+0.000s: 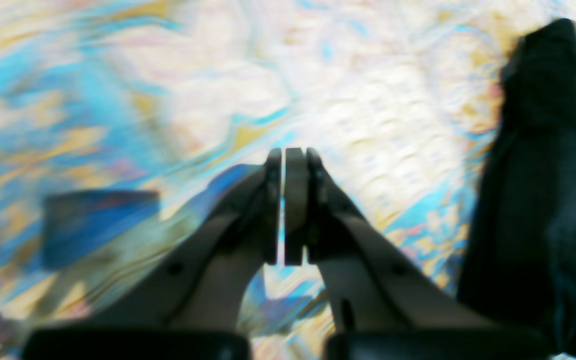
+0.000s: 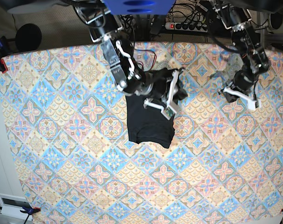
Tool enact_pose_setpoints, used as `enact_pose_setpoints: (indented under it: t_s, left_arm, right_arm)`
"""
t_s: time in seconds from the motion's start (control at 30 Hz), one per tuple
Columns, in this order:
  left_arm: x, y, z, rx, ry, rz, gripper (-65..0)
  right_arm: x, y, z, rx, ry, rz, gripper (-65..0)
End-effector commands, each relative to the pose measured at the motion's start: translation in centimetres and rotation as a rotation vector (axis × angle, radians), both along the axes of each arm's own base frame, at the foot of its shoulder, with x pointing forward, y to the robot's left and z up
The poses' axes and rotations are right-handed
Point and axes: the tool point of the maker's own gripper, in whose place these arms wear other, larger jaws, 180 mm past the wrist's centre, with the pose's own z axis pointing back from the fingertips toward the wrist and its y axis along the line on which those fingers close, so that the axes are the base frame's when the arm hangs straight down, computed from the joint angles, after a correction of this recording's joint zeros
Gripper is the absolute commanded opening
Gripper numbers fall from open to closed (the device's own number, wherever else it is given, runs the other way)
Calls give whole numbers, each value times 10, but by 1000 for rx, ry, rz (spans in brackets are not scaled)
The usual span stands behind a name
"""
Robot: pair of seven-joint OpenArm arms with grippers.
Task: Layout the t-shirt on the table in an organized manner, then fold the t-shirt properly
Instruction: 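Slide the folded bundle with the right gripper toward the tablecloth edge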
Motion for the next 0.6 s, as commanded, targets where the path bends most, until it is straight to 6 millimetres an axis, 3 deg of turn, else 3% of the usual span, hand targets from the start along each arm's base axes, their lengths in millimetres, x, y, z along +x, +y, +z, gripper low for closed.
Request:
enact_pose_setpoints:
  t_s: [0.0, 0.17, 0.33, 0.47, 0.53, 0.57]
  left_arm:
    - [8, 1, 17, 6, -64, -7, -647]
    - [-8, 13, 18, -55, -77, 50, -647]
    - [-9, 14, 19, -74, -88, 61, -648]
    - [-9, 14, 19, -75, -88, 61, -648]
    - [-9, 14, 19, -75, -88, 61, -648]
    - [-9, 14, 19, -75, -88, 61, -648]
  right_arm:
    - [5, 11, 13, 53, -28, 16, -619]
    - [10, 12, -18, 42, 31, -3, -619]
    - [7, 10, -41, 50, 76, -30, -619]
    - [3, 9, -48, 44, 94, -34, -620]
    - [8, -4, -53, 29, 97, -61, -620]
    - [17, -21, -58, 19, 101, -105, -620]
